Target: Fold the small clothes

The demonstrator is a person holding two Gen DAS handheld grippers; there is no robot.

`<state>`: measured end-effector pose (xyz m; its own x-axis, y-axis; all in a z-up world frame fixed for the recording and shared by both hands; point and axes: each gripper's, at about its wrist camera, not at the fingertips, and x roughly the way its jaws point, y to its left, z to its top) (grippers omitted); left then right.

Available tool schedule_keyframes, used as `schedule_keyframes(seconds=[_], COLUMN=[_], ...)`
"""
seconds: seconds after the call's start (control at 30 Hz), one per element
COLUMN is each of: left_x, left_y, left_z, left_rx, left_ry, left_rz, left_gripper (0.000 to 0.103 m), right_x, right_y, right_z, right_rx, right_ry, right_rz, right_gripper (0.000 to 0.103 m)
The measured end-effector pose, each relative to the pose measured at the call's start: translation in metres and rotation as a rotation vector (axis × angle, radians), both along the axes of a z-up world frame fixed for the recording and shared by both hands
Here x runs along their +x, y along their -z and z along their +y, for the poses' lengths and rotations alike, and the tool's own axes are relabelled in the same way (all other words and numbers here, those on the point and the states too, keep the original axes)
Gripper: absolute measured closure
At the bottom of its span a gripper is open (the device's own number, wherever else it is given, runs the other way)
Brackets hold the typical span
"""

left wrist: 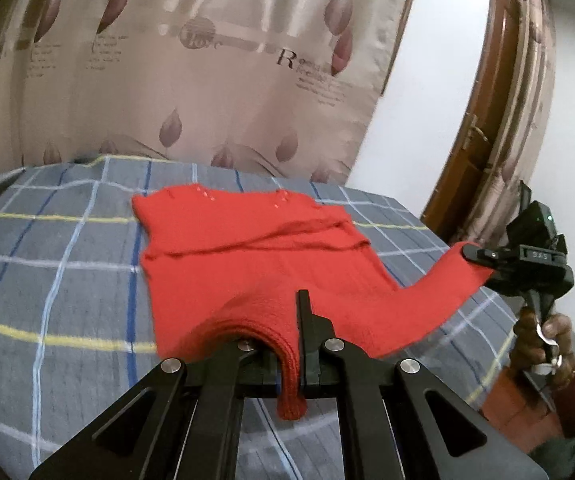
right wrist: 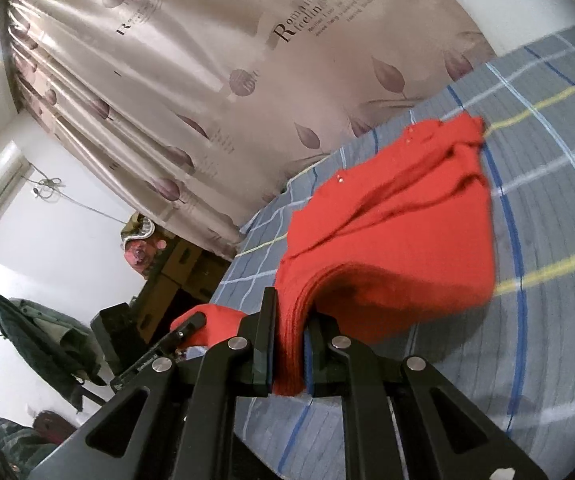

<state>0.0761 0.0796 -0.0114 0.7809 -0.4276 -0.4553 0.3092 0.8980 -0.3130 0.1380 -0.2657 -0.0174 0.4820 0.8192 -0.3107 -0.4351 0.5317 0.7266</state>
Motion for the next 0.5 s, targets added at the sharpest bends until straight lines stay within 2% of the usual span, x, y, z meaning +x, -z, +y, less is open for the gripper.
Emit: schedule_keyframes(seconds=[0.13,0.5], left_x=[0.023,0.076], left_y=[-0.003,-0.012], left_z=[0.002,-0.009], left_rx=[0.003,0.097], left_ry=[-0.033,-0.09], left_rz=[0.001,-0.042], left_gripper=[0.098,0.098], right_x=[0.023,0.084], right_y=[-0.008,-0.012], right_z=[0.0,0.003], right_rx=[-0.015,-0.026], right_ry=[0.006,0.02], right_rz=[-0.006,0.01], right_gripper=[0.092,0.092])
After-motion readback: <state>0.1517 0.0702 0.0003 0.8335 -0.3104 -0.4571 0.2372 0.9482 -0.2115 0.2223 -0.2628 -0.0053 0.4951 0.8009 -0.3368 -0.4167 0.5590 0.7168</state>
